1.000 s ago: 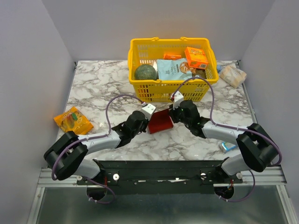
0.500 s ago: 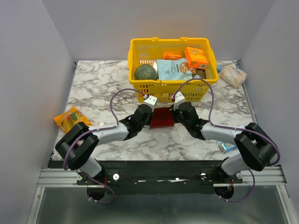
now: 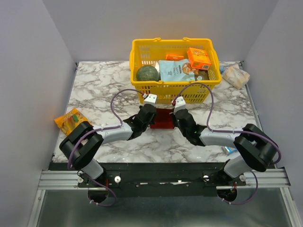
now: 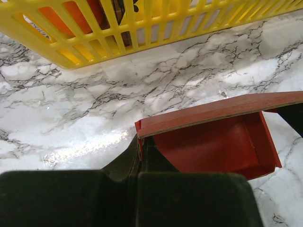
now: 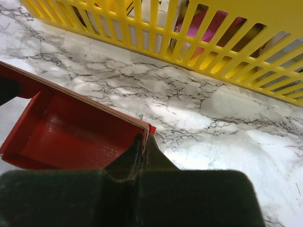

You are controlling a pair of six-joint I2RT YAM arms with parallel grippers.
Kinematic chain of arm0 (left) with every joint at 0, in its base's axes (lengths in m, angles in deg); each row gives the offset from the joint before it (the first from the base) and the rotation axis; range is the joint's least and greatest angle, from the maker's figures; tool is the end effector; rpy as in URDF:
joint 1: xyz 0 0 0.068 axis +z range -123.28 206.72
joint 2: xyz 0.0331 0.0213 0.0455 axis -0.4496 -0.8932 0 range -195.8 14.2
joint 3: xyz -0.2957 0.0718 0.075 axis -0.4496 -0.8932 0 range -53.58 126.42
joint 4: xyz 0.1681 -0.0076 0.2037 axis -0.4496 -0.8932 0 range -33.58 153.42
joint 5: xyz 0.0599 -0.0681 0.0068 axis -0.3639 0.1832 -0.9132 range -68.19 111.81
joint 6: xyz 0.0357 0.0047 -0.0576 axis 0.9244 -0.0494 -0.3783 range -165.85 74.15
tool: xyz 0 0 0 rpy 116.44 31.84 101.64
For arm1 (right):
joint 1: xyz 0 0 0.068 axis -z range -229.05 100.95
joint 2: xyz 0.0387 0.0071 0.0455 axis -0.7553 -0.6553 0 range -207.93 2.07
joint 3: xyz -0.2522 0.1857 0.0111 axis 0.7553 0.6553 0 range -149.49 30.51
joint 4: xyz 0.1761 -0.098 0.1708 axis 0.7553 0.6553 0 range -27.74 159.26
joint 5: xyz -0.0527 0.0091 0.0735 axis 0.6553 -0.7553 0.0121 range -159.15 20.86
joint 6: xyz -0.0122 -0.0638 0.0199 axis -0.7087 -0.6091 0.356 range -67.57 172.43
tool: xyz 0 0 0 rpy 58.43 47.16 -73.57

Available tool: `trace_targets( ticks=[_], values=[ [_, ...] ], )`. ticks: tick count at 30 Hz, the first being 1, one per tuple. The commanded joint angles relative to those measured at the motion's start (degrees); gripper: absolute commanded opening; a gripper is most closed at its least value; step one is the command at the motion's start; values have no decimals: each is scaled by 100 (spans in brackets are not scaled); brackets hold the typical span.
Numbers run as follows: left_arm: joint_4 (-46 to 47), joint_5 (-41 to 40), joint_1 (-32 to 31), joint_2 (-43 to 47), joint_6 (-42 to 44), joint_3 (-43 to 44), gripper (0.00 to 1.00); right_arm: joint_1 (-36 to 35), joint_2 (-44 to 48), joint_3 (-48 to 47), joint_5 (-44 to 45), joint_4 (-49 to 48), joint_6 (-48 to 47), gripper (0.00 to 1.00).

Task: Fold the paper box

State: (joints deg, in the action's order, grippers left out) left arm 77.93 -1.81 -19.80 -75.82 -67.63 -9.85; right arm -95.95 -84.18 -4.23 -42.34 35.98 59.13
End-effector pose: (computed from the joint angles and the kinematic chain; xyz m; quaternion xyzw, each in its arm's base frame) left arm 0.2500 -0.2319 0.2162 0.0859 0.8567 -0.1193 0.4944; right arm 0.2314 0.2112 0.2096 -0.1657 0.8141 0.0602 0.5532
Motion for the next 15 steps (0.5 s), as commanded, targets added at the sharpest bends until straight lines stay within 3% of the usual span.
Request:
trace_targets(
  ticks=[1, 8, 15],
  values=[
    [412, 226, -155, -147, -327, 119, 0, -162, -119, -15, 114, -413, 410, 1],
    [1177, 182, -287, -262, -599, -505, 0, -206, -251, 46, 255, -351, 833, 1],
    [1318, -46, -498, -315, -617, -786, 0, -364, -242, 117, 527, -97, 1035, 1]
  ],
)
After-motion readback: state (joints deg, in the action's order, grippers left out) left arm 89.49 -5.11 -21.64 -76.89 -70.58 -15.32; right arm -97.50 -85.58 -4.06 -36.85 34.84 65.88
